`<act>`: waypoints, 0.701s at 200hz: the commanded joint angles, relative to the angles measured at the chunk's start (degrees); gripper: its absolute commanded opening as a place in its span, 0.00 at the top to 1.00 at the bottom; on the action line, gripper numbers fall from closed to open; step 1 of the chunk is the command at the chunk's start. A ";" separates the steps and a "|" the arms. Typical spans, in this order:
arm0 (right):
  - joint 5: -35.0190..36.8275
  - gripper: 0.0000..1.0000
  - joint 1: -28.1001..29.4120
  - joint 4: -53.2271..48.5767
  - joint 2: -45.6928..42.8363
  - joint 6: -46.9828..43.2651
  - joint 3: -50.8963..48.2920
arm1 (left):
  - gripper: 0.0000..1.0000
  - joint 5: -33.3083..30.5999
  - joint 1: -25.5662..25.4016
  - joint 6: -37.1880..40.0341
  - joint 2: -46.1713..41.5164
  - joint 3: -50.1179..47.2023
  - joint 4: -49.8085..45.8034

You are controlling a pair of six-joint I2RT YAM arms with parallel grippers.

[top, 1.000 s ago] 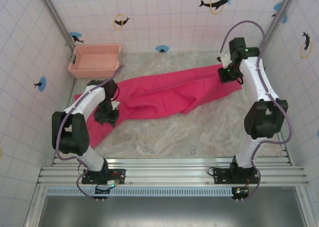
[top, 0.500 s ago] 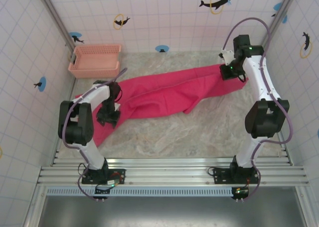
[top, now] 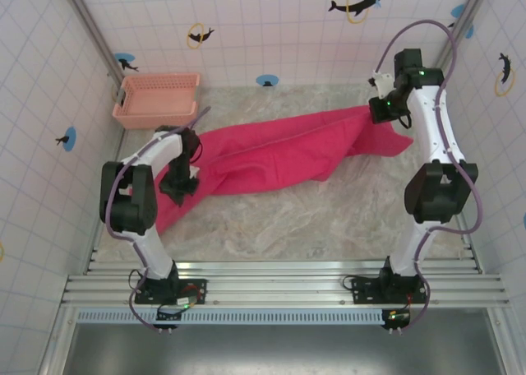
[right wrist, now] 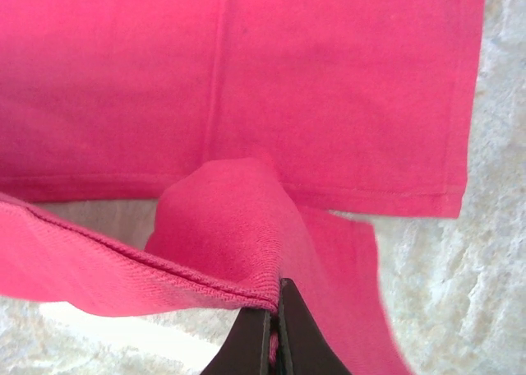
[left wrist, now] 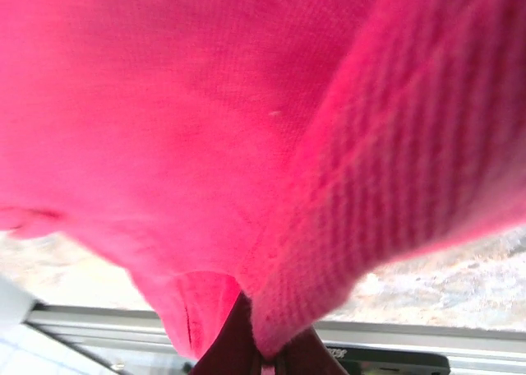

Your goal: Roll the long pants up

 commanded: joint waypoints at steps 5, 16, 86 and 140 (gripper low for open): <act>1.05 1.00 -0.58 -2.35 6.94 -1.04 9.83 | 1.00 -8.97 0.00 3.61 -2.66 11.42 -8.29; 0.69 1.00 -0.59 -3.98 10.45 -1.18 14.63 | 1.00 -11.79 0.09 4.62 -0.01 16.58 -9.85; -0.80 1.00 0.67 -6.30 31.34 0.24 34.65 | 1.00 -21.97 4.86 14.78 19.43 32.38 -6.56; 0.00 0.98 4.33 0.75 38.78 1.82 38.39 | 1.00 -26.41 9.76 16.31 34.04 42.76 -1.24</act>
